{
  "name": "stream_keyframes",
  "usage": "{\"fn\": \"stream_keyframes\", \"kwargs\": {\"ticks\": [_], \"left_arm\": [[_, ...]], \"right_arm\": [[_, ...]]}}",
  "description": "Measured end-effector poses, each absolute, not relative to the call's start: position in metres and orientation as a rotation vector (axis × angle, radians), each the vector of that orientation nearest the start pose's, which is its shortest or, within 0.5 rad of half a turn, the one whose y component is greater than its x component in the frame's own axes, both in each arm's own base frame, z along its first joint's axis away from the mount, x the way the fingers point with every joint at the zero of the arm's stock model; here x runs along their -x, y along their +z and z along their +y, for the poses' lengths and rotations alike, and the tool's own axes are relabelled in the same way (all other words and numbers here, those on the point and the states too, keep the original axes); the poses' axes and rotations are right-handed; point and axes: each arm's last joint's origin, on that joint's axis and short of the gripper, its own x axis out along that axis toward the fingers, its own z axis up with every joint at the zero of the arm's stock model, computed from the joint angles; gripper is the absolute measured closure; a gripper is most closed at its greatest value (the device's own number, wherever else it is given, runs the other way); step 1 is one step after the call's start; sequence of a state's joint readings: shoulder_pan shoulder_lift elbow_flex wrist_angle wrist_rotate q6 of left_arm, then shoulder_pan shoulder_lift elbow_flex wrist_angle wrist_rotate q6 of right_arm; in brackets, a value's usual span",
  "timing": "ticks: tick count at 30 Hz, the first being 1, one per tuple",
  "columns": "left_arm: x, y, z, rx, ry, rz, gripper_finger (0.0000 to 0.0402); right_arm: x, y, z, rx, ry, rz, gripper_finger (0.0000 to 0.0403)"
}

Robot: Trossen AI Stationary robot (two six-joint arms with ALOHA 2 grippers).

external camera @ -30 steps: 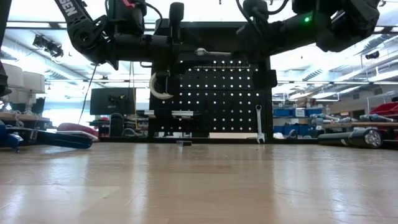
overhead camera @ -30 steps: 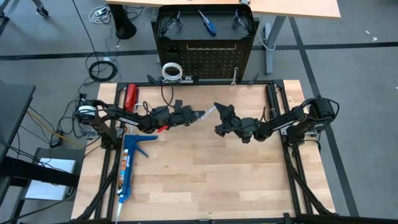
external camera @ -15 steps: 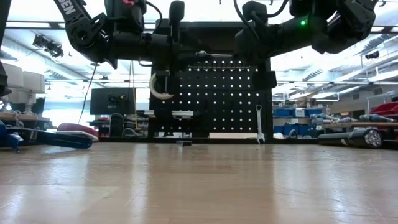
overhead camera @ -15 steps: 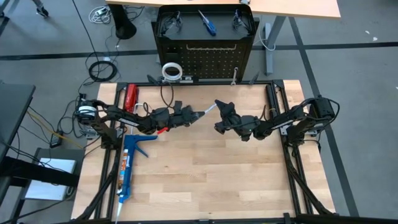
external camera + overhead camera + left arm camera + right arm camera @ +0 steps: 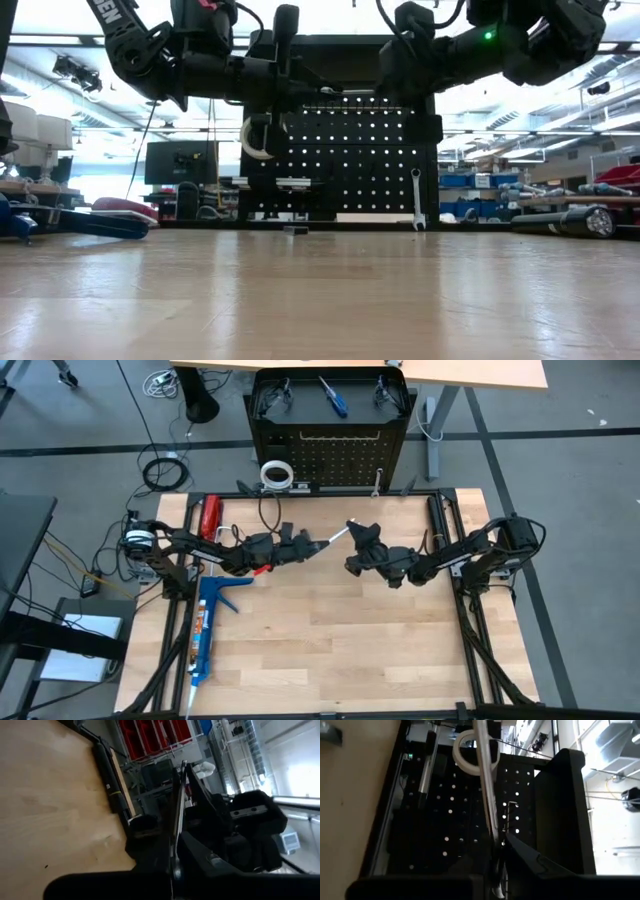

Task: Hang tools onto peg board
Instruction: Hang the wrench onto the black pegboard

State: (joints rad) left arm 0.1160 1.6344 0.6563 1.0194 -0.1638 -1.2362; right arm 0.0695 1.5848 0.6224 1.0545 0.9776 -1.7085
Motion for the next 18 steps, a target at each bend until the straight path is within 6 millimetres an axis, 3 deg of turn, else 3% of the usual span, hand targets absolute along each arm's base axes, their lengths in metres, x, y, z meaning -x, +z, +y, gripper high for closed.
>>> {"fn": "stream_keyframes", "kwargs": {"ticks": [18], "left_arm": [[-0.313,0.204,0.065,1.083,0.237,-0.222,0.0388]], "right_arm": [[-0.293,0.211,0.027,1.269,-0.81,0.573,0.0236]]}}
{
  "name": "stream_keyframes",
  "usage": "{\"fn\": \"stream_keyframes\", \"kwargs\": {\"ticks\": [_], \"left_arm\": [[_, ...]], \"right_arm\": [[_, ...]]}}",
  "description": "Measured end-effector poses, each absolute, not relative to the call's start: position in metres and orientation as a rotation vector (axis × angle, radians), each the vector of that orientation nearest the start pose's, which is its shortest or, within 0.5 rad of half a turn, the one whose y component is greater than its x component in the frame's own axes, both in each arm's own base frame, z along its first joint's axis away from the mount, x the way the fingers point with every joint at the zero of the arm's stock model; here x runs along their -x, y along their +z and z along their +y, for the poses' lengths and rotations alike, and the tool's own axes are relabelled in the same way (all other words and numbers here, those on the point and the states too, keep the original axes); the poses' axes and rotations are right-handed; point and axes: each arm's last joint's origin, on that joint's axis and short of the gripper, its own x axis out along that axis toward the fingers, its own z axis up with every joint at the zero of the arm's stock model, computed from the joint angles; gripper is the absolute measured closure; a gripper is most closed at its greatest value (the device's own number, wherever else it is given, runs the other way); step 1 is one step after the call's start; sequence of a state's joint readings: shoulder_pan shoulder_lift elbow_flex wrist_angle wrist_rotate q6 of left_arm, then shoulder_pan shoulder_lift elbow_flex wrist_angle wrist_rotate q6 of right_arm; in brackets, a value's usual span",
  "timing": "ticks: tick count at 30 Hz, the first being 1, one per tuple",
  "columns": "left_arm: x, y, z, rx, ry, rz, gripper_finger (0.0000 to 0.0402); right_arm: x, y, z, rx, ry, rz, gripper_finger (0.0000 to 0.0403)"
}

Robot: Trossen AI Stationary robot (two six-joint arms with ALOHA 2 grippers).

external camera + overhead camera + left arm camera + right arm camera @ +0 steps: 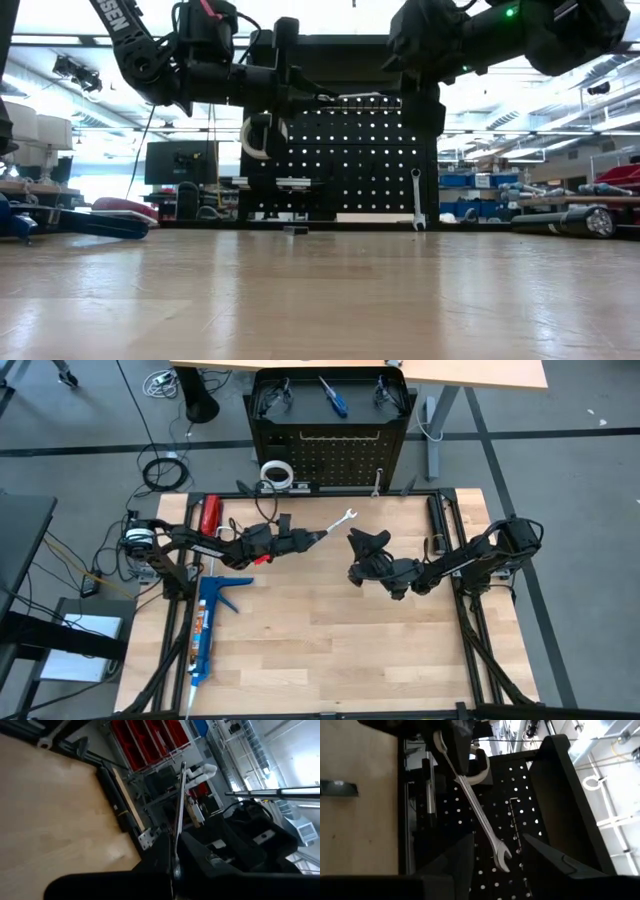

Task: Hang tools onto peg board
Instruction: Hang the wrench onto the black pegboard

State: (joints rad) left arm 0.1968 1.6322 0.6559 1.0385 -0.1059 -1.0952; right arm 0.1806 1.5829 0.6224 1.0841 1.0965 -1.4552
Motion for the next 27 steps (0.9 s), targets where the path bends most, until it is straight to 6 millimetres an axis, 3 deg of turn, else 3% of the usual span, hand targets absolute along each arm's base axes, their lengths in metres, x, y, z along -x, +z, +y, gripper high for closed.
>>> {"fn": "stream_keyframes", "kwargs": {"ticks": [6,11,18,27], "left_arm": [[-0.311,0.202,0.074,0.978,0.191,-0.16,0.0388],[-0.308,0.197,0.085,0.839,0.145,-0.058,0.0388],[-0.302,0.19,0.1,0.547,0.102,0.06,0.0386],[-0.301,0.184,0.102,0.144,0.092,0.133,0.0384]], "right_arm": [[-0.289,0.212,0.04,1.192,-0.845,0.56,0.0201],[-0.285,0.216,0.047,1.031,-0.912,0.5,0.0185],[-0.283,0.221,0.047,0.787,-0.971,0.369,0.0185],[-0.282,0.219,0.05,0.5,-0.961,0.214,0.0198]]}}
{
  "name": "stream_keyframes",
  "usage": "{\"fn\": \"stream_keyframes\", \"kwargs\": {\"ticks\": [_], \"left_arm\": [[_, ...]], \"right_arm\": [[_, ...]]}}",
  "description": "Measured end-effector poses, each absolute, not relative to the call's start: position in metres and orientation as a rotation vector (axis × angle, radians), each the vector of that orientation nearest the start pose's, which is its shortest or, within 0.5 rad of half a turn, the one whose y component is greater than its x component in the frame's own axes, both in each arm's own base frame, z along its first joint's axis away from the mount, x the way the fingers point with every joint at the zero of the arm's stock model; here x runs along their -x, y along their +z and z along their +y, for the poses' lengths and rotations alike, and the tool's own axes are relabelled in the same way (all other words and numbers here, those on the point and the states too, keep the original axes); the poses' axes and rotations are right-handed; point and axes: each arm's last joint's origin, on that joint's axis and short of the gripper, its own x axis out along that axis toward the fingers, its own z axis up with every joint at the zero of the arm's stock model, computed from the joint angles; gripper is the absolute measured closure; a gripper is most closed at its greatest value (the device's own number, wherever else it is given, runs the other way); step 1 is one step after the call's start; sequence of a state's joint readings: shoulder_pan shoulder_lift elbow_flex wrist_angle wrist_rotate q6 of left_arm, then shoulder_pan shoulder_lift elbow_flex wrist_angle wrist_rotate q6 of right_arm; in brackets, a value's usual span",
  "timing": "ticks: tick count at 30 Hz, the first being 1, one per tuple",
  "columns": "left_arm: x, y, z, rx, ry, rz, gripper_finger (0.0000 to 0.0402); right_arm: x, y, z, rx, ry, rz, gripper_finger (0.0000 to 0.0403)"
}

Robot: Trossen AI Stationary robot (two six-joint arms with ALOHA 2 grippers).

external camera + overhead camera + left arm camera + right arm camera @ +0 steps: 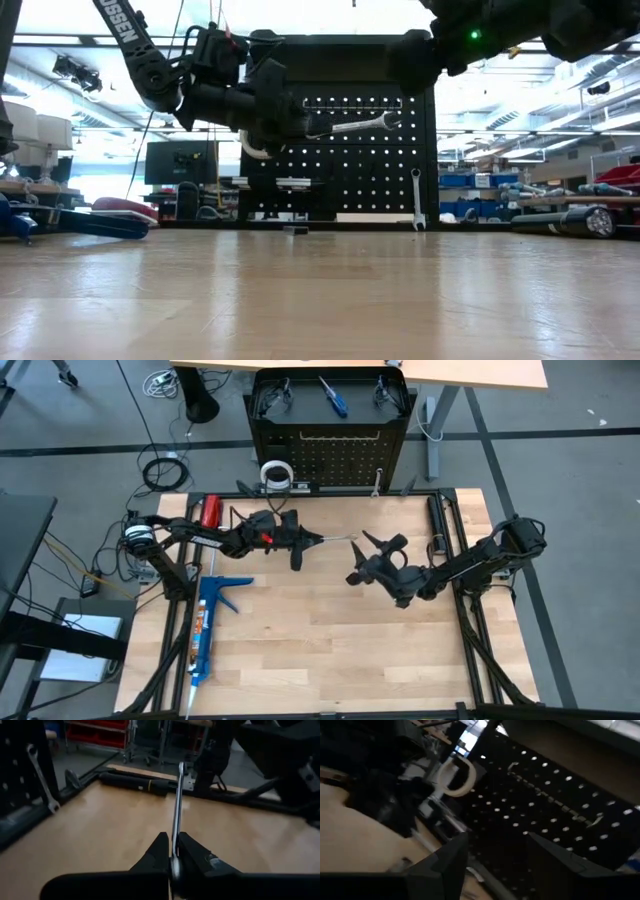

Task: Hang tools onto peg board
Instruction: Hang the wrench onto the black pegboard

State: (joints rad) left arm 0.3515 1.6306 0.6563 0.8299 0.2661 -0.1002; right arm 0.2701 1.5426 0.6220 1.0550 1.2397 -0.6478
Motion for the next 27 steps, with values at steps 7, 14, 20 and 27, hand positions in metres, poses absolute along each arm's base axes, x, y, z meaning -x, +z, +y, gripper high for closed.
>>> {"fn": "stream_keyframes", "kwargs": {"ticks": [7,14,20,27], "left_arm": [[-0.302,0.186,0.1,0.016,0.168,0.125,0.0383],[-0.299,0.192,0.101,-0.004,0.216,0.132,0.0383],[-0.295,0.206,0.101,0.023,0.257,0.227,0.0383],[-0.301,0.224,0.097,-0.04,0.206,0.471,0.0382]], "right_arm": [[-0.283,0.188,0.071,0.237,-0.633,0.223,0.0211],[-0.29,0.19,0.087,0.155,-0.573,0.332,0.0213],[-0.312,0.225,0.078,0.225,-0.572,0.471,0.0213],[-0.31,0.254,0.043,0.224,-0.407,0.63,0.0213]]}}
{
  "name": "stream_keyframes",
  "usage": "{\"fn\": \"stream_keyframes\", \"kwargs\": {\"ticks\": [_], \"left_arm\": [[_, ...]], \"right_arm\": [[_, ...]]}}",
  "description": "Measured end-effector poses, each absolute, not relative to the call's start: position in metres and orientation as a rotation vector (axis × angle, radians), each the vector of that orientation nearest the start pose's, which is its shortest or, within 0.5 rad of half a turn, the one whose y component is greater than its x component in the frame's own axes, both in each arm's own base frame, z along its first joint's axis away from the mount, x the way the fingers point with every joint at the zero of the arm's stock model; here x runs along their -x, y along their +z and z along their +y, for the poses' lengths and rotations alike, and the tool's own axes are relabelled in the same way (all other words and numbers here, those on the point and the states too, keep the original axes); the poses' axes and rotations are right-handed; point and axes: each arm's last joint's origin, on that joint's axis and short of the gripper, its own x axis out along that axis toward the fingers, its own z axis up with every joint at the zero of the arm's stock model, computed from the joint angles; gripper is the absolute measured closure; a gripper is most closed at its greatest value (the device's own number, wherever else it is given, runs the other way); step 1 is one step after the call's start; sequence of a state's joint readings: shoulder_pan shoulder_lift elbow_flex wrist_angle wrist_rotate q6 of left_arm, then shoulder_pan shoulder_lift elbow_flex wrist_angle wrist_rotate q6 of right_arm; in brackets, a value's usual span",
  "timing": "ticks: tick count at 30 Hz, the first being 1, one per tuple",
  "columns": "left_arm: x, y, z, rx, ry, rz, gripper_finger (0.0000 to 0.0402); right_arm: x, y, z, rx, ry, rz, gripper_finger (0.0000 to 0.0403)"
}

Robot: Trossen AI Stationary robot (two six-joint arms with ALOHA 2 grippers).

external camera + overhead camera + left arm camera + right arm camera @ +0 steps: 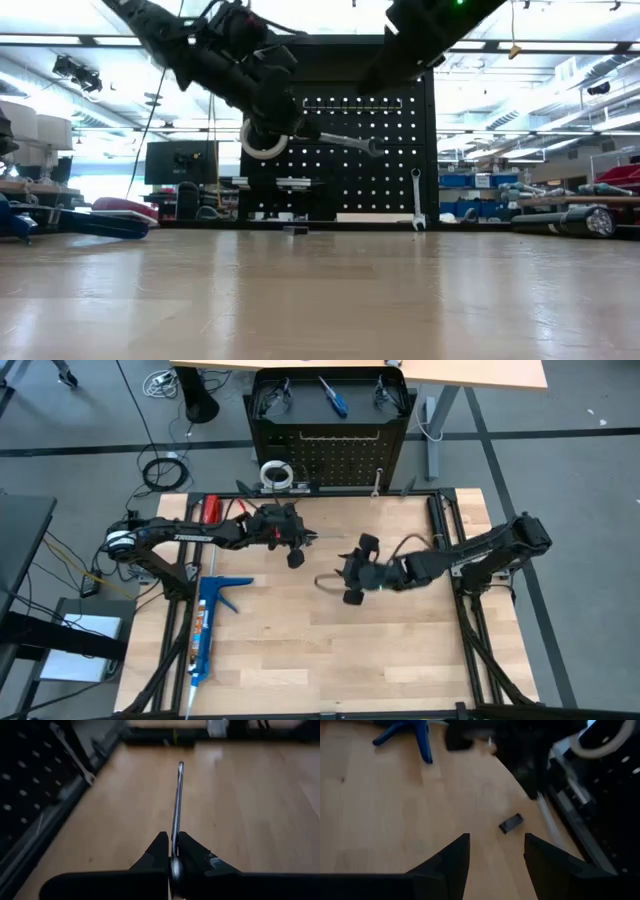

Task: Hang tools onto peg board
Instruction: Hang the wrench onto the black pegboard

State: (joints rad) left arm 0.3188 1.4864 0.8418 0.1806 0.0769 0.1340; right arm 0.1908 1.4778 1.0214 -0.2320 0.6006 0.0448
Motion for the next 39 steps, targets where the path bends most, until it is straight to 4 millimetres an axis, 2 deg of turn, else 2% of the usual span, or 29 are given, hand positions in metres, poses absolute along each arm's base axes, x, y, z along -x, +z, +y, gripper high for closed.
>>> {"fn": "stream_keyframes", "kwargs": {"ticks": [5,9,15,19,29,39], "left_arm": [[-0.304,0.237,0.09,-0.107,0.139,0.633,0.0382],[-0.31,0.25,0.084,-0.185,0.088,0.641,0.0382],[-0.314,0.264,0.078,-0.247,0.047,0.656,0.0382],[-0.315,0.27,0.076,-0.258,0.039,0.65,0.0382],[-0.317,0.273,0.074,-0.283,0.025,0.637,0.0382],[-0.318,0.273,0.07,-0.355,-0.014,0.628,0.0382]], "right_arm": [[-0.299,0.266,0.012,0.135,-0.312,0.689,0.0213],[-0.295,0.263,-0.014,0.114,-0.266,0.762,0.021],[-0.292,0.26,-0.037,0.023,-0.199,0.79,0.0202],[-0.292,0.261,-0.042,0.008,-0.197,0.786,0.0202],[-0.306,0.237,-0.045,0.033,-0.148,0.854,0.0205],[-0.311,0.237,-0.052,0.039,-0.17,0.809,0.0253]]}}
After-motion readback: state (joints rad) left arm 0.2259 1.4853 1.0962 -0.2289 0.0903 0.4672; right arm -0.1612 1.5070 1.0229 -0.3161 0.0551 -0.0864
